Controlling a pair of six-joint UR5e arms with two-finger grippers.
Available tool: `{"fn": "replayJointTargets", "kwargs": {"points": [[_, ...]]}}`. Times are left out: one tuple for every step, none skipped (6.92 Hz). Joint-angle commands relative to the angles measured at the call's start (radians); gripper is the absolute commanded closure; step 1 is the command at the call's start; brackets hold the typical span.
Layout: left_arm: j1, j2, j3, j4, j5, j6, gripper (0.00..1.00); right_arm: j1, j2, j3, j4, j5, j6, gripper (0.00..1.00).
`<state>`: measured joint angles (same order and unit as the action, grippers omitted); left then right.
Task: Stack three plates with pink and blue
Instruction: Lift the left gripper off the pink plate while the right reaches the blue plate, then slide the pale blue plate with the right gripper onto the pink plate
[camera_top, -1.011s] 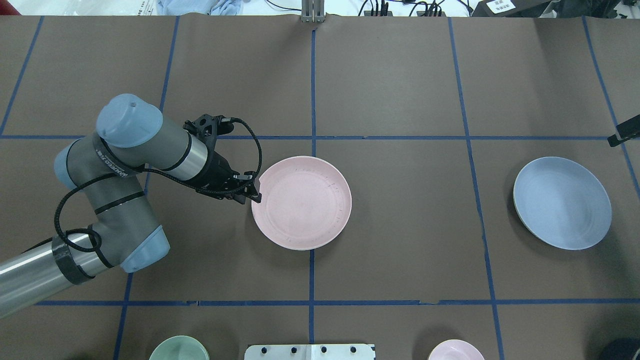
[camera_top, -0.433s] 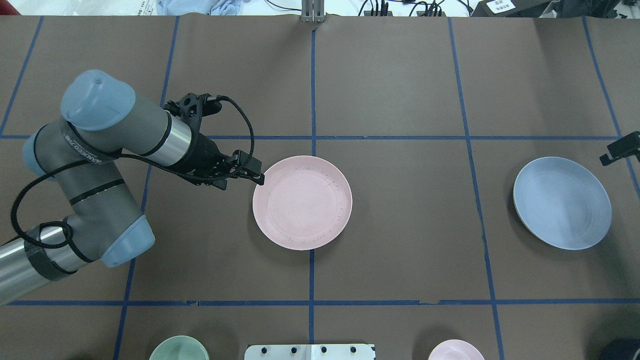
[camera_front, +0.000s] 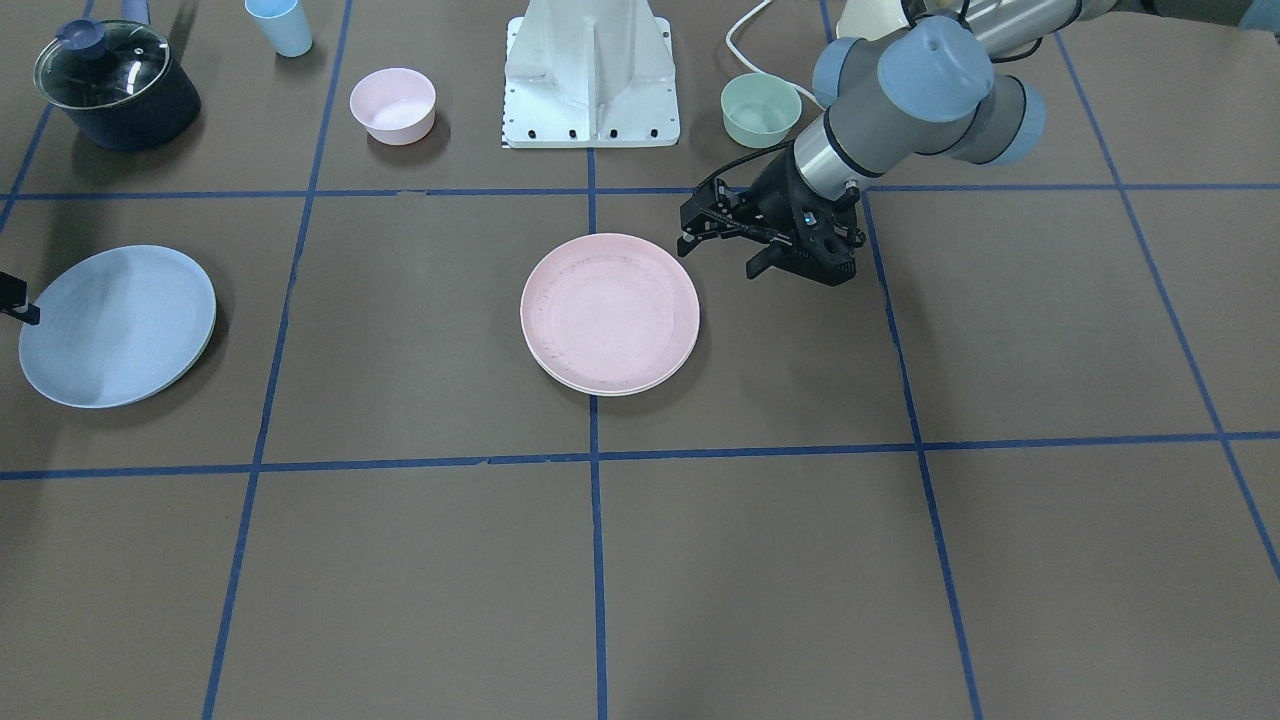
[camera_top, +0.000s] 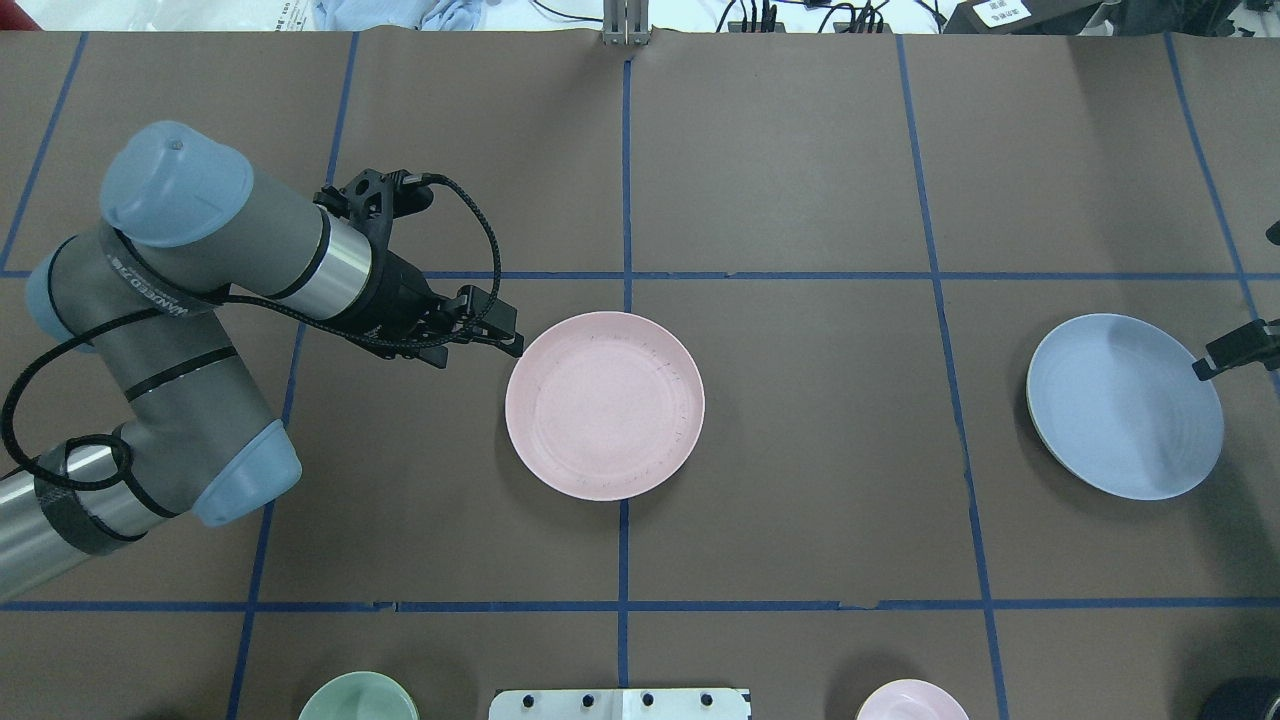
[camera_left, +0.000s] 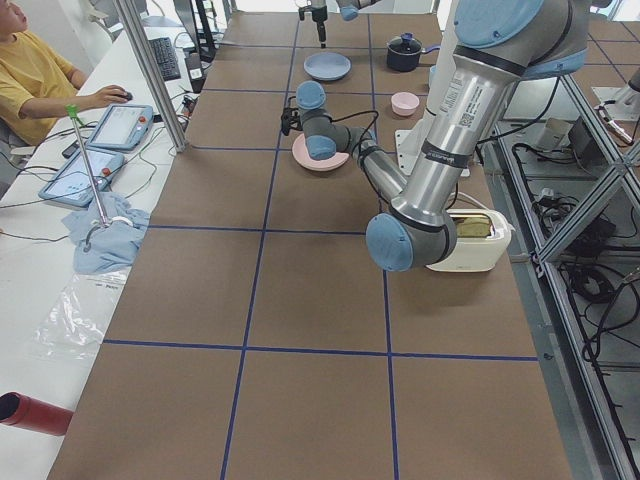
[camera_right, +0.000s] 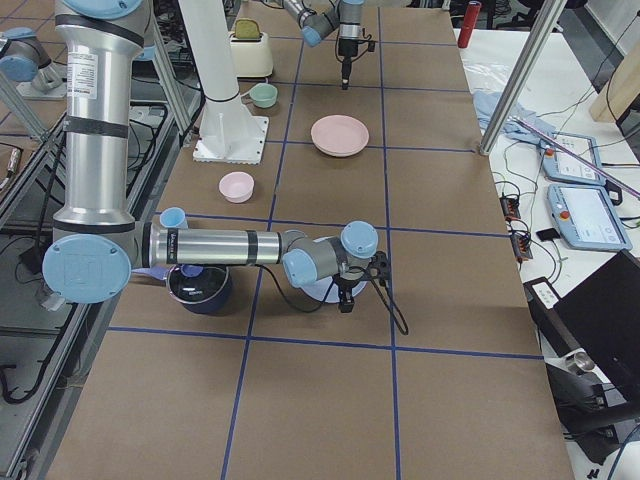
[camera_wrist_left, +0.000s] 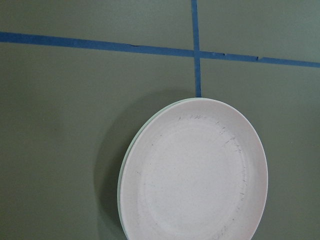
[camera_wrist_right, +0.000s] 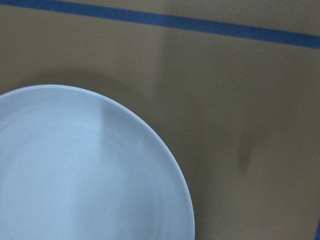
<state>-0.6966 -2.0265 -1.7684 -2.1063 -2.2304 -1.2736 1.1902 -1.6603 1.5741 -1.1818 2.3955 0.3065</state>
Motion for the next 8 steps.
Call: {"fn": "replayJointTargets", "kwargs": {"points": [[-0.003, 0.002, -0.002, 0.002, 0.000, -0.001, 0.00, -0.041, -0.001, -0.093, 0.137, -0.003, 0.034, 0.07], [-0.003, 0.002, -0.002, 0.003, 0.000, -0.001, 0.00, -0.041, -0.001, -0.107, 0.171, -0.001, 0.072, 0.30], [-0.004, 0.002, -0.003, 0.002, 0.000, -0.001, 0.00, -0.044, -0.001, -0.118, 0.172, -0.001, 0.077, 0.42], [-0.004, 0.003, -0.002, 0.003, 0.000, 0.000, 0.00, -0.044, -0.001, -0.118, 0.172, 0.001, 0.079, 0.72], [-0.007, 0.003, -0.003, 0.002, 0.000, 0.000, 0.00, -0.044, 0.001, -0.124, 0.171, 0.001, 0.079, 1.00], [-0.009, 0.005, -0.002, 0.003, 0.000, 0.000, 0.00, -0.043, 0.007, -0.120, 0.171, 0.007, 0.109, 1.00], [-0.011, 0.005, -0.002, 0.003, 0.000, 0.000, 0.00, -0.043, 0.011, -0.102, 0.174, 0.019, 0.181, 1.00], [-0.011, 0.005, -0.003, 0.003, 0.000, 0.000, 0.00, -0.038, 0.008, -0.054, 0.172, 0.057, 0.207, 1.00]]}}
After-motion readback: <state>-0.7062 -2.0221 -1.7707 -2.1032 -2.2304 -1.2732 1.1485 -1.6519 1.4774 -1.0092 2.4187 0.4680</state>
